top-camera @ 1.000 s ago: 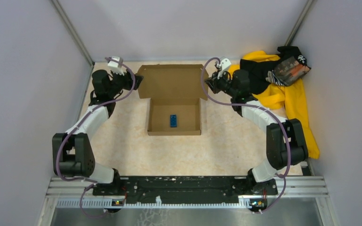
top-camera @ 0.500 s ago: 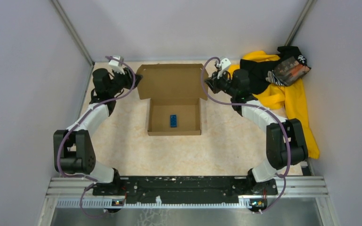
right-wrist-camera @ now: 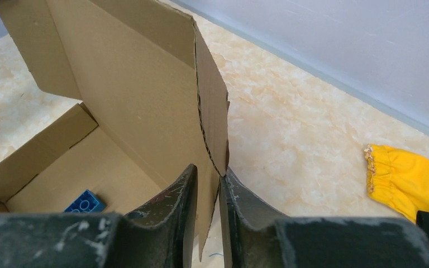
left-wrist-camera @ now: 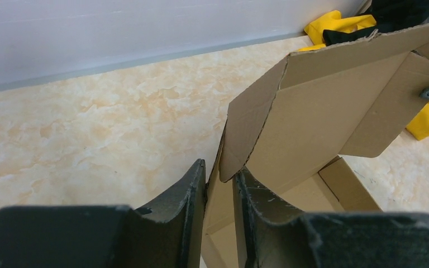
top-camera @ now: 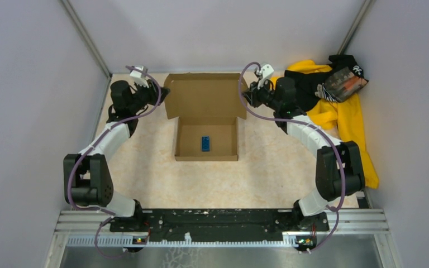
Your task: Fold the paper box
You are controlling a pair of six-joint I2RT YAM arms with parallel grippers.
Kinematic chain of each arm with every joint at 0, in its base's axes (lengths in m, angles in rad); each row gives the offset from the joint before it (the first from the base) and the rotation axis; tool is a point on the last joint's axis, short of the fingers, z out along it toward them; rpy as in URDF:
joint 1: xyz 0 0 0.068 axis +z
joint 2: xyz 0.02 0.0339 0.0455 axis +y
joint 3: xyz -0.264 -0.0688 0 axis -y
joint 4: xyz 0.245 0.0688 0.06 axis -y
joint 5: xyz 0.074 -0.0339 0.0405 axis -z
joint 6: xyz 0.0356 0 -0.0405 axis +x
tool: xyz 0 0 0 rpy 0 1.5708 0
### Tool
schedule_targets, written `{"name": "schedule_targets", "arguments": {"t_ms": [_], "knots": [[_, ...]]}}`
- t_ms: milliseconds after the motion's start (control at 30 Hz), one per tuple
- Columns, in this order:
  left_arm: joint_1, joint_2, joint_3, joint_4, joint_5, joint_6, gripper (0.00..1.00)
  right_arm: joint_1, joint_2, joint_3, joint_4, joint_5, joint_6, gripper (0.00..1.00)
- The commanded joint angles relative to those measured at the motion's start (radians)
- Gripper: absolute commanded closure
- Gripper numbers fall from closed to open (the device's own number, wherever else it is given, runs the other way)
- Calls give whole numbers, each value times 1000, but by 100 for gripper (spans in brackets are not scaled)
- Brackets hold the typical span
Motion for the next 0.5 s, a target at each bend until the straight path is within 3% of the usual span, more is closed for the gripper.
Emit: {"name": "schedule_targets", "arguments": {"t_ms": [0, 467], "knots": [[-11, -6, 31, 22, 27, 15, 70, 7, -11, 54, -6, 16, -14, 79], [-26, -6, 41, 0, 16, 35, 71, 8, 11, 149, -49, 51, -19, 72]]}}
